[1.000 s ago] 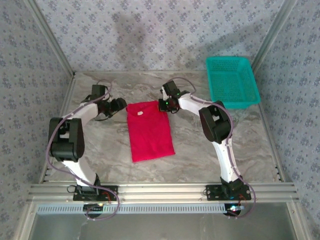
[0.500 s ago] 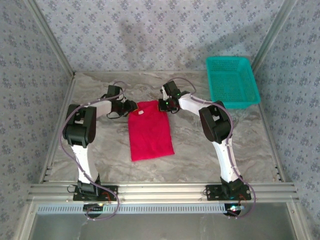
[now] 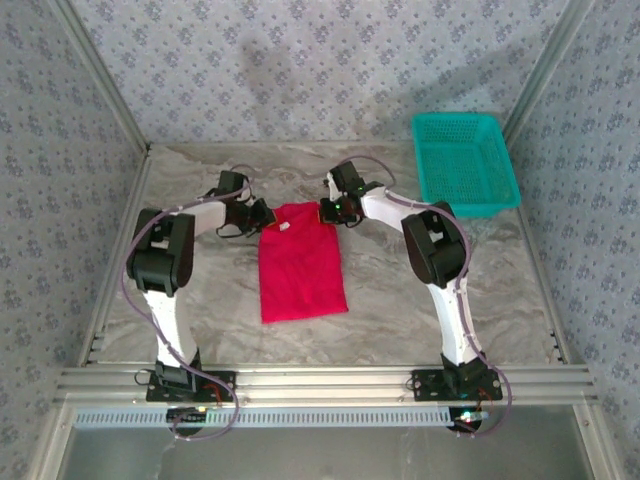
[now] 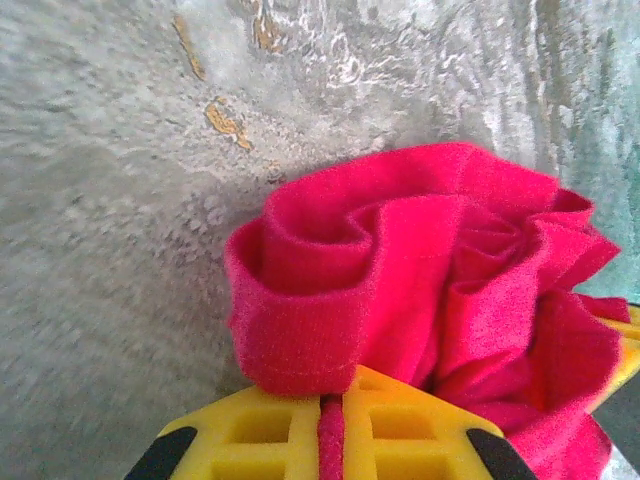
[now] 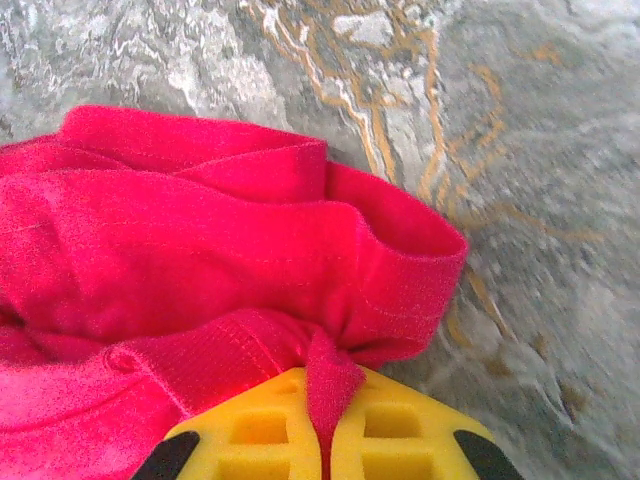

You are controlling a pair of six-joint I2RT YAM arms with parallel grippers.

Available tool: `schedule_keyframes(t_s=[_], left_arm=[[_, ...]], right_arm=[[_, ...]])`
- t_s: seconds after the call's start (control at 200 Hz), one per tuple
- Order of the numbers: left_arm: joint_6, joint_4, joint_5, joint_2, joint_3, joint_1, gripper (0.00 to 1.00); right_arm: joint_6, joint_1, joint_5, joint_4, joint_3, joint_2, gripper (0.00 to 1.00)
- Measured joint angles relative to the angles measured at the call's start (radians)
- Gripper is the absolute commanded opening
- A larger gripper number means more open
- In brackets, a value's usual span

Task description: Fold the inside-out t-shirt

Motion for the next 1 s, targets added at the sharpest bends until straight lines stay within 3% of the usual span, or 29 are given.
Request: schedule_keyframes(t_s=[0.355,0.495,0.75,0.855,0.999], left_arm=[[-0.002,-0.091,-0.001,-0.111,0.152,0.008,0.00],[-0.004,-0.151,0.010,-0.105,0.278,0.024,0.00],[0.019,-0.233,0.021,-0.086,0.655,0.060,0.00],[0.042,-0.187,0.019,-0.178,0.575,0.047,0.00],[0.060,-0.068,-0.006,-0.399,0.183,-0.004,0.00]], right_arm=[[0.000,-0.013,-0.062,-0.035,0.068,-0.131,0.00],[0.000,-0.031,-0.079,-0.090,0.211,-0.125,0.00],[0.010,-0.093,-0.115,-0.119,0.547,-0.121,0.00],[0.007,-0.100,-0.132,-0.090,0.474,-0.177,0.00],[0.007,-0.061,-0.146,0.012,0.075,-0.343,0.00]])
